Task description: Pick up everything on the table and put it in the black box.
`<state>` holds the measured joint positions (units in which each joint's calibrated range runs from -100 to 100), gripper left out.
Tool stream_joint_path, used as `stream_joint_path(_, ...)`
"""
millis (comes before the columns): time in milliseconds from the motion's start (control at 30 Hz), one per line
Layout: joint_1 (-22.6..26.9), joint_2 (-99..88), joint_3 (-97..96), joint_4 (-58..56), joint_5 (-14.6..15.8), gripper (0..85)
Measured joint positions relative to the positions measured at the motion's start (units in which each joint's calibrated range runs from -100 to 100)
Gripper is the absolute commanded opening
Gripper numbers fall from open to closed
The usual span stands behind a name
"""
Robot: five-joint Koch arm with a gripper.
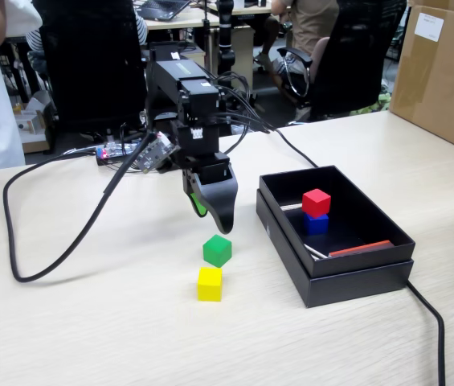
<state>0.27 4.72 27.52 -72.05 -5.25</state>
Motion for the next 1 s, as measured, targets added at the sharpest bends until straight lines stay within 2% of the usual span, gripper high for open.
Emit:
stream_joint_path(233, 0.29, 8.54, 3.74, 0.0, 0.05, 45.7)
stream_joint_path(433, 0.63, 14.63, 5.02, 0.0, 0.59, 39.5)
stream_joint_path(467, 0.63, 15.28, 5.02, 0.0, 0.83, 36.7)
stream_joint_path(533, 0.63, 16.31, 5.02, 0.0, 1.37, 23.1)
stream_joint_path(600, 0.63, 16.57, 5.02, 0.0, 1.95, 14.0)
stream_joint_path(800, 0.59, 13.33, 4.75, 0.08, 3.37, 14.0)
stream_joint_path(1000, 4.0, -7.64, 0.46, 0.08, 3.66, 13.8)
